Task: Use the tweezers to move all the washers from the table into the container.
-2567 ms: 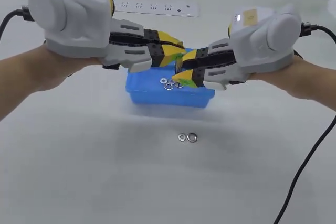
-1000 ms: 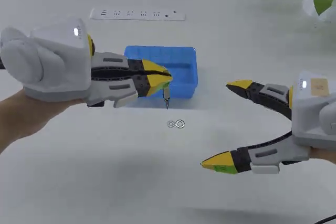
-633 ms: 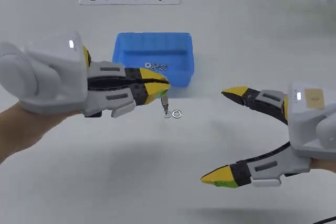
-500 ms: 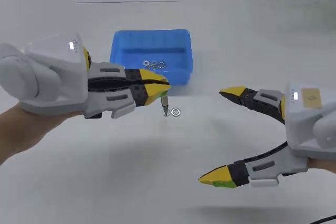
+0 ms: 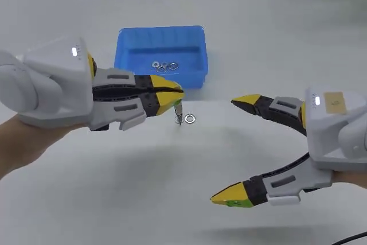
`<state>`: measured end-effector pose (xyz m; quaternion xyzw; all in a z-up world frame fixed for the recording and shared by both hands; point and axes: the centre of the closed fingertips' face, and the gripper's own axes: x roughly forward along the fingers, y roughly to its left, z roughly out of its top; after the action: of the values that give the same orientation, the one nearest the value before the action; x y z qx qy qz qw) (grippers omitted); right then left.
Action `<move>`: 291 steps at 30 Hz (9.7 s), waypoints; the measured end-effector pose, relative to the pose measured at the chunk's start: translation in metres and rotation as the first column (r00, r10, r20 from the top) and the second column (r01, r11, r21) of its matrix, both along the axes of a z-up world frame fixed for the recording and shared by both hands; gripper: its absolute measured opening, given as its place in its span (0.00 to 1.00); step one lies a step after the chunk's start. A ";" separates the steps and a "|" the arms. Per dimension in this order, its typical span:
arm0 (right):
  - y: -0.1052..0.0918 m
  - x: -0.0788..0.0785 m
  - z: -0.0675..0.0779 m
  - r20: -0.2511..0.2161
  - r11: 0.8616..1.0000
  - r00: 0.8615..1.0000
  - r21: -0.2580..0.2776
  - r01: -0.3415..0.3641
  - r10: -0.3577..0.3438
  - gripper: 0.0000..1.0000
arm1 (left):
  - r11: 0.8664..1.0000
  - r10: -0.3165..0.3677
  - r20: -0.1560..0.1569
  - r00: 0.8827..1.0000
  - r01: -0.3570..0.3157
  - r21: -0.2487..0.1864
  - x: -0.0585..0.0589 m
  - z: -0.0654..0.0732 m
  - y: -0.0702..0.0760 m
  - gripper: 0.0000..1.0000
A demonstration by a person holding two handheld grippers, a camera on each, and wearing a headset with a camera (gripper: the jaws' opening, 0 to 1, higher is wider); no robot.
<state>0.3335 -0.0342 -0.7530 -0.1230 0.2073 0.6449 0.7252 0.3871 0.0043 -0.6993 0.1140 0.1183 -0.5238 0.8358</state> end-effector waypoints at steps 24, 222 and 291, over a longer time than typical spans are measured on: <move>0.052 0.024 -0.013 -0.047 0.995 0.994 -0.004 -0.099 0.099 0.61 | 0.995 -0.092 -0.054 0.994 0.094 0.040 -0.007 -0.003 -0.005 0.05; 0.116 0.145 0.033 0.281 0.957 0.917 -0.152 -0.248 0.282 0.16 | 0.995 0.047 0.041 0.998 -0.044 -0.089 0.103 0.053 0.039 0.04; -0.009 0.028 -0.015 0.010 0.975 0.977 -0.061 0.214 -0.214 1.00 | 0.996 -0.013 -0.017 1.000 0.012 -0.085 0.007 0.022 -0.017 0.04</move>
<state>0.3619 -0.0429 -0.7675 -0.1234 0.2381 0.5561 0.7867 0.3945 -0.0126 -0.6775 0.0745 0.1023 -0.5346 0.8356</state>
